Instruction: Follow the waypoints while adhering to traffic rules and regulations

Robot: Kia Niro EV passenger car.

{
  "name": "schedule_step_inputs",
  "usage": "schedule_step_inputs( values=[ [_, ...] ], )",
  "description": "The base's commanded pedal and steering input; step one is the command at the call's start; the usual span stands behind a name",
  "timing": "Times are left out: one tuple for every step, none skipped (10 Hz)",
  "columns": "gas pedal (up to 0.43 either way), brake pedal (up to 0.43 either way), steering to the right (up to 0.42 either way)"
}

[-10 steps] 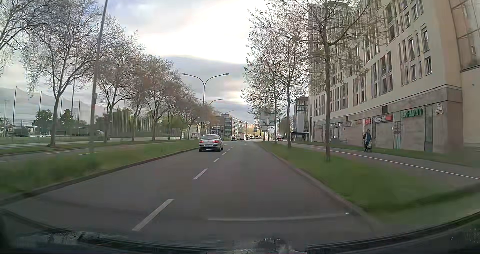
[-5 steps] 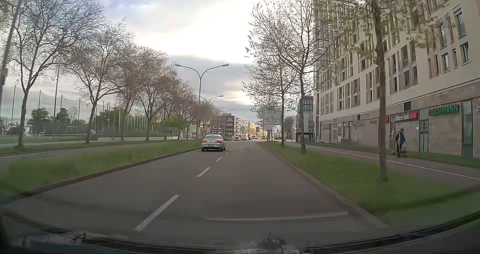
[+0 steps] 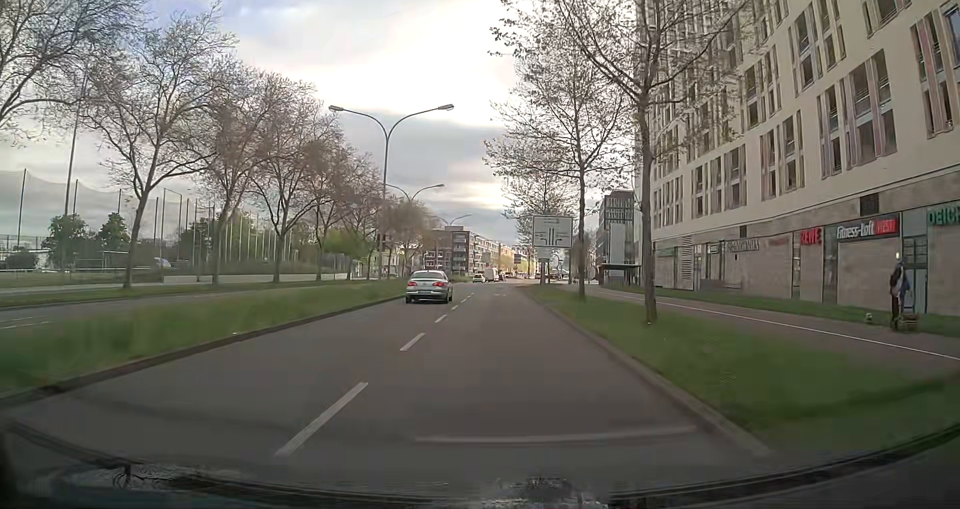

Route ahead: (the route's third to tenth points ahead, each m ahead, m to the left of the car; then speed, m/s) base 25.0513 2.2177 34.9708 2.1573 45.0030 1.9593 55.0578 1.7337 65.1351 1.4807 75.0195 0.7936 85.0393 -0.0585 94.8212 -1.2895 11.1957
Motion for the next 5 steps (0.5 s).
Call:
schedule_step_inputs(
  values=[
    [0.087,0.000,0.000],
    [0.087,0.000,0.001],
    [0.087,0.000,0.001],
    [0.087,0.000,0.001],
    [0.087,0.000,0.002]
  ],
)
